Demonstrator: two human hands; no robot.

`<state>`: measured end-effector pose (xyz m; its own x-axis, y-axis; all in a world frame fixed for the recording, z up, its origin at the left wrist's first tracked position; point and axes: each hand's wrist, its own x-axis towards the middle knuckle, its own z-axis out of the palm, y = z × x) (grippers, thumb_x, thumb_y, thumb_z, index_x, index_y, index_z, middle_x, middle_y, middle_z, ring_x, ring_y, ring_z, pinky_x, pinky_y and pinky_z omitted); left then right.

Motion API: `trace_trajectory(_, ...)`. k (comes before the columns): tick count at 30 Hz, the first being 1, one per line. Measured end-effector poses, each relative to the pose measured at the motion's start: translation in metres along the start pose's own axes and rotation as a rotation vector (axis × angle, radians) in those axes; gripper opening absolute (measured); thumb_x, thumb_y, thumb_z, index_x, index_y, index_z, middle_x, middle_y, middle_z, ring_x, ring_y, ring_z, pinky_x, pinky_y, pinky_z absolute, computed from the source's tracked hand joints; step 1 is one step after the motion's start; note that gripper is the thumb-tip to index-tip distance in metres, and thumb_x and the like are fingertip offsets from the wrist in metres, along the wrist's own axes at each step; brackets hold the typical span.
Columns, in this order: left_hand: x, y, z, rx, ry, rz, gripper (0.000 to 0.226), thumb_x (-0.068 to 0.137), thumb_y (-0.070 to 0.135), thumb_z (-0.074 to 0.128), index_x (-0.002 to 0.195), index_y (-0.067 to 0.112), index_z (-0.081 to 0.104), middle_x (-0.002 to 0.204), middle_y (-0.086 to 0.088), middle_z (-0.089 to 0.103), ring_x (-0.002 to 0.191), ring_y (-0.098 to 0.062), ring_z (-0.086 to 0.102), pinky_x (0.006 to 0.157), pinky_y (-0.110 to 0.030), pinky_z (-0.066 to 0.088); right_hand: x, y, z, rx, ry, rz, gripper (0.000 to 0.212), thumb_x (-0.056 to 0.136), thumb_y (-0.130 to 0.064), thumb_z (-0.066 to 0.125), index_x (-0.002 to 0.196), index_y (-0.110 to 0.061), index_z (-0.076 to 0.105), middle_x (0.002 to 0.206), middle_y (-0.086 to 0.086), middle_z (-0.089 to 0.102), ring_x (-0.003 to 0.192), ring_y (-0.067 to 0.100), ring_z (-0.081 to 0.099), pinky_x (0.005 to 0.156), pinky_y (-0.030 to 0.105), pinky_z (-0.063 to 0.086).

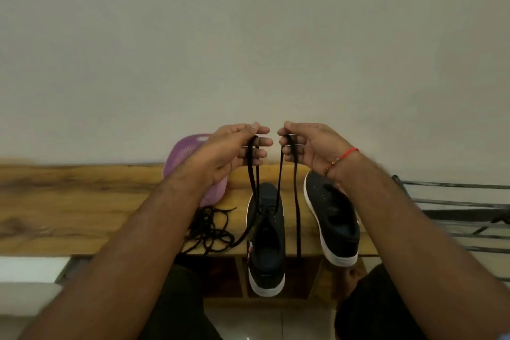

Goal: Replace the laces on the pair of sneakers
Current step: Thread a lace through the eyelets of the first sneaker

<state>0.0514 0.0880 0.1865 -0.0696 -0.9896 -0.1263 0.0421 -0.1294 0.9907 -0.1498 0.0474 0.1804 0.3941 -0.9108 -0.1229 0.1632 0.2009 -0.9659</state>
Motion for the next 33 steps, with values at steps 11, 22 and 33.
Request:
trace_trajectory(11,-0.039,0.140,0.026,-0.202,-0.020,0.187,0.033,0.109,0.030,0.044,0.122,0.004,0.061,0.110,-0.018,0.075,0.096,-0.029,0.075,0.078,-0.039,0.063,-0.033,-0.129,0.036,0.272,-0.018,-0.227,0.030,0.095,-0.014,0.049,0.109,0.006,0.066,0.090,0.019,0.071,0.082,0.032,0.070,0.074,0.040,0.060)
trace_trajectory(22,-0.071,0.231,0.036,-0.156,0.043,0.343,0.022,0.103,0.005,0.051,0.120,-0.004,0.061,0.109,-0.019,0.075,0.097,-0.032,0.075,0.075,-0.040,0.063,-0.057,-0.207,0.059,-0.022,0.023,-0.541,0.018,0.097,-0.008,0.061,0.113,-0.003,0.067,0.102,0.013,0.075,0.090,0.029,0.074,0.080,0.038,0.059)
trace_trajectory(33,-0.065,0.240,0.046,0.276,0.378,0.515,0.018,0.094,0.033,0.072,0.109,0.024,0.077,0.104,0.006,0.067,0.077,-0.012,0.052,0.052,-0.022,0.050,-0.051,-0.220,0.079,-0.219,0.289,-0.747,0.012,0.090,-0.025,0.072,0.099,-0.019,0.075,0.085,-0.002,0.075,0.081,0.012,0.069,0.074,0.031,0.054)
